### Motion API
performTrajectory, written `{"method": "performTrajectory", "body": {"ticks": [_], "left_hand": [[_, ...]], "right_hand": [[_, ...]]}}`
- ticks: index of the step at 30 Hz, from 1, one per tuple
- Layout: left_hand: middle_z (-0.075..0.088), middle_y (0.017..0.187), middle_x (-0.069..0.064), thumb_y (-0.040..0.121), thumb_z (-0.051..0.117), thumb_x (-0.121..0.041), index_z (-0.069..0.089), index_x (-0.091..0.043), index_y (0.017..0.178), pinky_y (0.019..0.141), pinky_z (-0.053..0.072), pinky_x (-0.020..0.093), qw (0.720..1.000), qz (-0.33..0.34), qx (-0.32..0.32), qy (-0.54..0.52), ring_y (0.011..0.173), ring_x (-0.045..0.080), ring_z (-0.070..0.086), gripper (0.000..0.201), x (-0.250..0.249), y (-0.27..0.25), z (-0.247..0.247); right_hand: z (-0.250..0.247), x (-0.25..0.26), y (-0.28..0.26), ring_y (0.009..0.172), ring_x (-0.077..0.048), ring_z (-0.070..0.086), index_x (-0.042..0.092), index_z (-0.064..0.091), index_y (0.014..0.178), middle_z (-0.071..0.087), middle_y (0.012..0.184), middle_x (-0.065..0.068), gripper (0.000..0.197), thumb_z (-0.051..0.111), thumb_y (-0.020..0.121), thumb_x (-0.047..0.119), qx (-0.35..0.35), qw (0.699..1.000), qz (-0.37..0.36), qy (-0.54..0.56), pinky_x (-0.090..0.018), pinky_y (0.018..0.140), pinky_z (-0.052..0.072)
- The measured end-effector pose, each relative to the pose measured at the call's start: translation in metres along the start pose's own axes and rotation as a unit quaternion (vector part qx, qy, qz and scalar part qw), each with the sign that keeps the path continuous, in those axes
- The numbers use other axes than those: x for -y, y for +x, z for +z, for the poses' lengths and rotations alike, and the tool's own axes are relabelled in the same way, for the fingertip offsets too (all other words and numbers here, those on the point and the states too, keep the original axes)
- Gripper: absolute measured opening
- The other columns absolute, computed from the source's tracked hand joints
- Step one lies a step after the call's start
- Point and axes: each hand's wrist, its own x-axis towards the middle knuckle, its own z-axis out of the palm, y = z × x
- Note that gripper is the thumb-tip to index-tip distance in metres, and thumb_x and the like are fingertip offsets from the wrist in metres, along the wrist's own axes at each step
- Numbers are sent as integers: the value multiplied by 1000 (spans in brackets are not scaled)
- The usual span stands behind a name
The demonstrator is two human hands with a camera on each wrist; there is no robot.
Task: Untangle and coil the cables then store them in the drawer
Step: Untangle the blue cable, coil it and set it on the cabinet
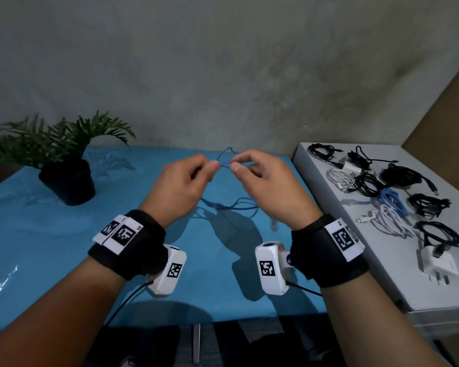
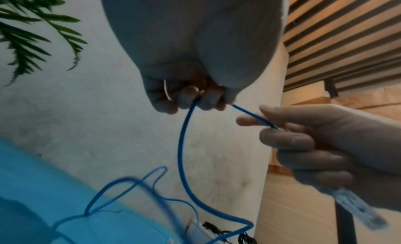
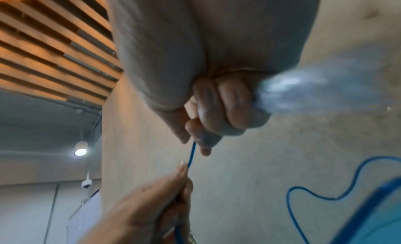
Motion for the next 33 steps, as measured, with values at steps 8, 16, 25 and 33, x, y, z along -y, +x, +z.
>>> {"method": "performTrajectory", "body": {"ticks": [8,16,25,33], "left_hand": [[68,94,-4,97,63,-40,64,-20,95,81,54,42,992,-72,-84,56,79,22,69,20,13,-1,7],[60,52,-2,105,53,-25,62,-11,66,60,49,31,974,-150,10,-171,48,12,58,43,-7,-1,17],[61,64,-1,100,47,-37,57,-14,77,55,52,28,961,-89,116,-234,56,16,61,34,-22,-5,11],[20,54,-6,105,37,-34,55,-11,86,39,24,20,802,-174,122,-558,40,9,13,34,-49,3,-13]], "right_hand": [[9,14,-6,61,-28,70,20,50,123,70,77,-8,21,47,104,11,79,977,98,172,-30,57,53],[26,6,-5,78,-24,72,16,58,83,76,79,-3,19,67,93,30,76,995,47,34,-48,82,56],[13,5,-2,126,-17,49,19,61,123,52,134,3,39,47,87,13,-114,985,-86,-101,-36,110,37],[10,-3,3,71,-12,64,17,65,119,64,77,3,22,46,107,18,-41,997,-62,-1,-26,72,49]]}}
